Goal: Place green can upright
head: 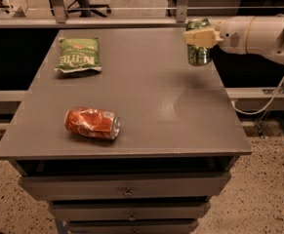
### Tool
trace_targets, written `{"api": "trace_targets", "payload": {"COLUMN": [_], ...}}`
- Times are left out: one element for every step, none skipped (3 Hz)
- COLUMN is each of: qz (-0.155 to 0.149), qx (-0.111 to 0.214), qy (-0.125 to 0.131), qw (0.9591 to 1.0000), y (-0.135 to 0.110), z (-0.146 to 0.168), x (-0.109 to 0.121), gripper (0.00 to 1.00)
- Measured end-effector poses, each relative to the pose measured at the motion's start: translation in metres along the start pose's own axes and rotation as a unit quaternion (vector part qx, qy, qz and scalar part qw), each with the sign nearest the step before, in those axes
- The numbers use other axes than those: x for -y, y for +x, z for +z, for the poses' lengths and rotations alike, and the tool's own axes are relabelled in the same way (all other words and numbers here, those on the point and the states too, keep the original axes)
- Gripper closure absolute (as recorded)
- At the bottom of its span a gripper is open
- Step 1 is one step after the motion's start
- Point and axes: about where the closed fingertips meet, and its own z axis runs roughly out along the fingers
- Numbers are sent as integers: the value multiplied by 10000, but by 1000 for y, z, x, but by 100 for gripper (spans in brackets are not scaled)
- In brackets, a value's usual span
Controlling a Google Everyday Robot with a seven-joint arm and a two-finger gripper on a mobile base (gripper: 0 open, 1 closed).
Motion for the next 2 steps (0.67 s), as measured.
{"api": "trace_targets", "payload": {"qz": [-278, -754], "qx": [715, 1226], "qy": [-413, -783], "qw": [9962, 9865], "y": [-3, -4], "z": [-4, 2], "x": [-24, -54], "gripper": [100, 100]}}
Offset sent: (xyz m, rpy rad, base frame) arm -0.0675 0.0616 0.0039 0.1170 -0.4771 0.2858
